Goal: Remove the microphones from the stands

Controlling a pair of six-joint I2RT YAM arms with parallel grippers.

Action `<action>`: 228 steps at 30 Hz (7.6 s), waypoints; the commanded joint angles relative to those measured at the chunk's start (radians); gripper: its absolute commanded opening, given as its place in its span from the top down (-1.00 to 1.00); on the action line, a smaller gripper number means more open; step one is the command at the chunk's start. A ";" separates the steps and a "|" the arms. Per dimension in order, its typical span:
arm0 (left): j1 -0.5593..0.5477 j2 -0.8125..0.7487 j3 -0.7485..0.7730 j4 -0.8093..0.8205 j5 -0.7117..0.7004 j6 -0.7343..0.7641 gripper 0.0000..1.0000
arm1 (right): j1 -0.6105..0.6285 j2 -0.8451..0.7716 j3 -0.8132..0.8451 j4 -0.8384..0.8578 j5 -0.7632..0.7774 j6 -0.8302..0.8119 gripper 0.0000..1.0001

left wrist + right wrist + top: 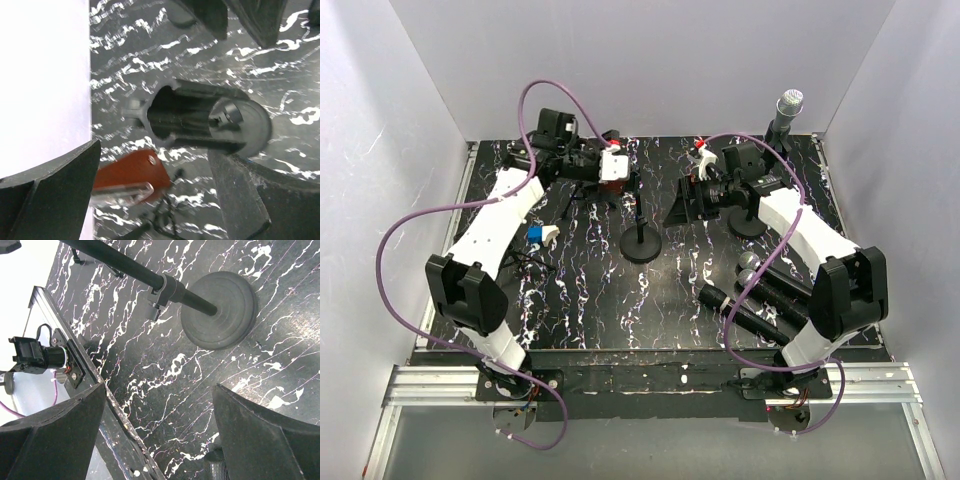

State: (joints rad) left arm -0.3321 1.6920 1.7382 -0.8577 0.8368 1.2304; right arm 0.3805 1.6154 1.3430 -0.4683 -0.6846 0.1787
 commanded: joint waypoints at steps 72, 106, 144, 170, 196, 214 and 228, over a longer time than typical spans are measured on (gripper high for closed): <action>-0.200 -0.127 -0.187 0.416 -0.650 -1.049 0.22 | -0.019 0.178 0.116 0.160 -0.291 0.008 -0.40; -0.200 -0.132 -0.169 0.398 -0.596 -1.072 0.18 | 0.050 0.163 0.062 0.169 -0.270 -0.422 0.80; -0.199 -0.127 -0.172 0.379 -0.487 -1.129 0.09 | 0.126 -0.376 -0.524 0.650 0.144 -0.826 -0.68; -0.199 -0.140 -0.190 0.404 -0.452 -1.109 0.04 | -0.019 0.281 0.214 -0.147 -0.414 -0.031 -0.15; -0.199 -0.104 -0.160 0.390 -0.452 -1.115 0.03 | 0.043 -0.098 -0.169 0.387 -0.080 -0.681 0.97; -0.199 -0.089 -0.154 0.390 -0.443 -1.131 0.02 | 0.172 -0.259 -0.685 1.295 0.063 -1.473 0.60; -0.199 -0.091 -0.151 0.384 -0.443 -1.129 -0.01 | 0.118 -0.299 -0.331 0.517 0.203 -0.435 -0.41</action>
State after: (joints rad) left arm -0.5228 1.6218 1.5532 -0.4679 0.3542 0.1200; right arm 0.5358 1.2926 0.7784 0.3210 -0.5121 -0.7670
